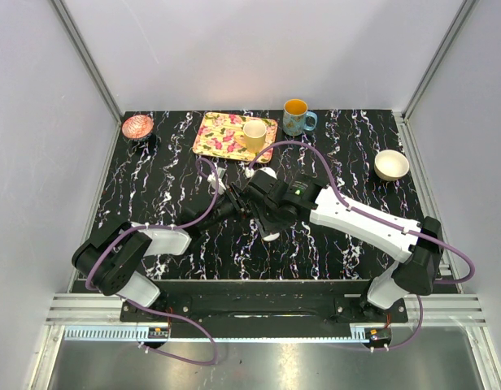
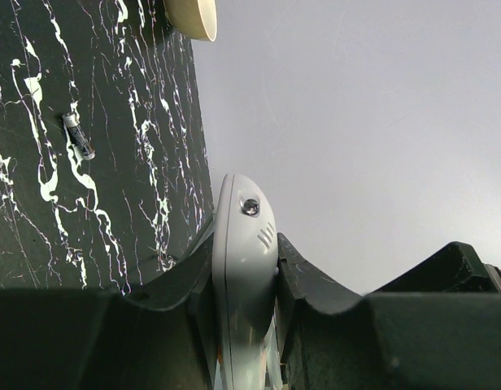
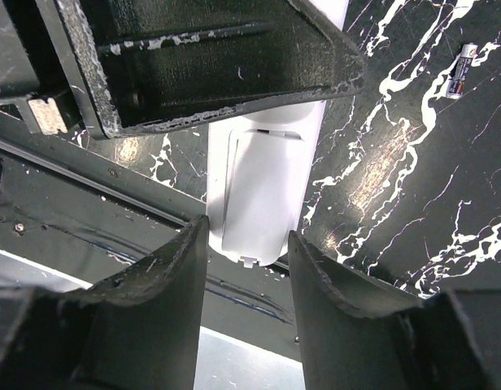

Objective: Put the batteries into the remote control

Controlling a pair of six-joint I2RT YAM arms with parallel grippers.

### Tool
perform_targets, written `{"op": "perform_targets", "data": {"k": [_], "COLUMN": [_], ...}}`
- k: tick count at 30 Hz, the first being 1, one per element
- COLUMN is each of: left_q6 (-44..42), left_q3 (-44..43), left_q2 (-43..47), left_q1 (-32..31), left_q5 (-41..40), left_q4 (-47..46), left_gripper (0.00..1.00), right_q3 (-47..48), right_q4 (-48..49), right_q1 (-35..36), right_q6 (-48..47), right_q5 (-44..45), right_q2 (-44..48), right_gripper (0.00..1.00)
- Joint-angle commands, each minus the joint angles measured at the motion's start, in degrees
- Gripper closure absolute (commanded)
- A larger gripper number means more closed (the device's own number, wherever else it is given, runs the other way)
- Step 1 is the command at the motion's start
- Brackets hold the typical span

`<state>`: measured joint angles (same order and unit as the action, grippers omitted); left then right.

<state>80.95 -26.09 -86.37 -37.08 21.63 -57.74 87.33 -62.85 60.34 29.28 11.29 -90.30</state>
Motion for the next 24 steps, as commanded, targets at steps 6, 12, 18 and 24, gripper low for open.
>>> {"op": "perform_targets", "data": {"k": [6, 12, 18, 24], "left_q6": [-0.1, -0.9, -0.6, -0.5], "left_q3": [-0.5, -0.9, -1.2, -1.2], "left_q2": [1.0, 0.9, 0.7, 0.8], "left_q1": [-0.2, -0.2, -0.2, -0.2], "left_q5": [-0.6, -0.6, -0.4, -0.3], "left_q4": [-5.0, -3.9, -4.3, -4.4], "left_gripper": [1.00, 1.00, 1.00, 1.00], "right_q3": [2.9, 3.7, 3.6, 3.5], "right_q4": [-0.3, -0.6, -0.7, -1.0], "right_q1": [0.4, 0.3, 0.4, 0.4], "right_q6": [-0.4, -0.5, -0.5, -0.5], "right_q5": [0.5, 0.5, 0.6, 0.7], "right_q2": [-0.1, -0.3, -0.5, -0.4], "right_gripper": [0.46, 0.50, 0.59, 0.60]}}
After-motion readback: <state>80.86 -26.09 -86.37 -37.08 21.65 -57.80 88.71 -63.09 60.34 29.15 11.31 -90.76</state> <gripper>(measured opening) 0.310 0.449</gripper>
